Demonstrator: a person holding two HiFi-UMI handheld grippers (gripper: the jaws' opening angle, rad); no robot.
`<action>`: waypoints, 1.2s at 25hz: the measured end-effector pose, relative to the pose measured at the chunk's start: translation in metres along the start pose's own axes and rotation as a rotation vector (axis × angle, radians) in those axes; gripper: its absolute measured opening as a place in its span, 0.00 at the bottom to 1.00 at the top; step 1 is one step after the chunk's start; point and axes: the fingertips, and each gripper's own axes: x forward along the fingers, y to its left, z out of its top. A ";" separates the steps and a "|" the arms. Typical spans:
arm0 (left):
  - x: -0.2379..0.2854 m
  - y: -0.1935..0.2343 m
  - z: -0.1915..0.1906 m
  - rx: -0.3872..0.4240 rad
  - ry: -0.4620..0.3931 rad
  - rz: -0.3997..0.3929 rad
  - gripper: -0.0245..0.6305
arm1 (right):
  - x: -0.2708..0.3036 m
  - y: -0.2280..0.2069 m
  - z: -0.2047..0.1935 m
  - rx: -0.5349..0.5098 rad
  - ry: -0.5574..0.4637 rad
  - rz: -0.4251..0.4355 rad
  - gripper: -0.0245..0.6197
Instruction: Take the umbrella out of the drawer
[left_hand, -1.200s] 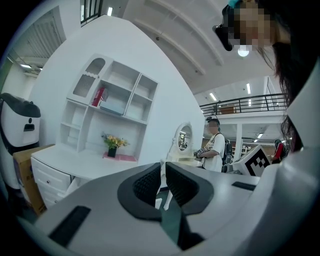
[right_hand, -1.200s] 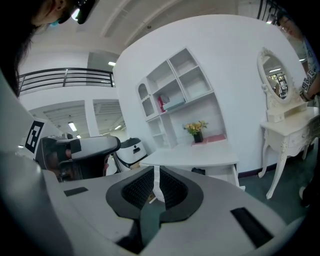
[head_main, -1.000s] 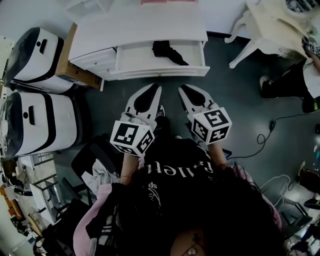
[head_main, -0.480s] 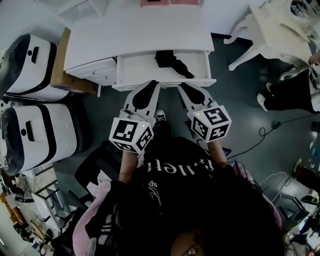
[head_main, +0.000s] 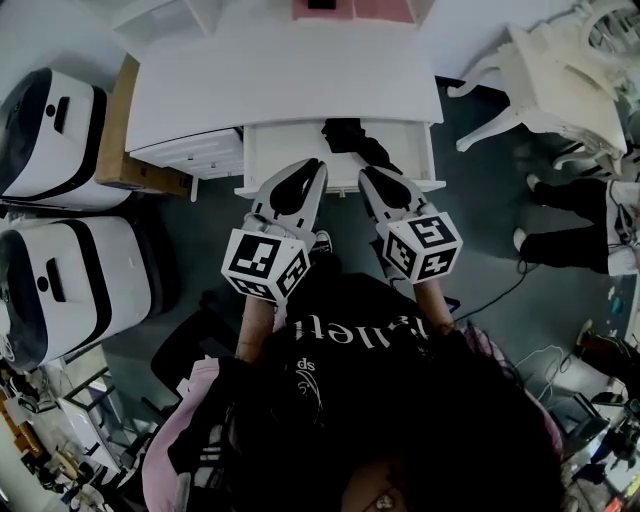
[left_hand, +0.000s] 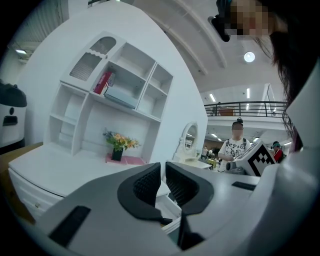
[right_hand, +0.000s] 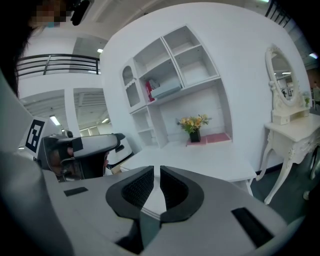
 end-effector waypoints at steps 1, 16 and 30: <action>0.001 0.007 0.001 -0.001 0.001 -0.005 0.10 | 0.006 0.000 0.002 0.002 0.000 -0.006 0.14; 0.032 0.051 -0.019 -0.059 0.058 -0.036 0.10 | 0.033 -0.044 -0.007 0.031 0.052 -0.122 0.14; 0.065 0.084 -0.022 -0.070 0.080 0.045 0.10 | 0.085 -0.109 -0.021 -0.054 0.141 -0.077 0.14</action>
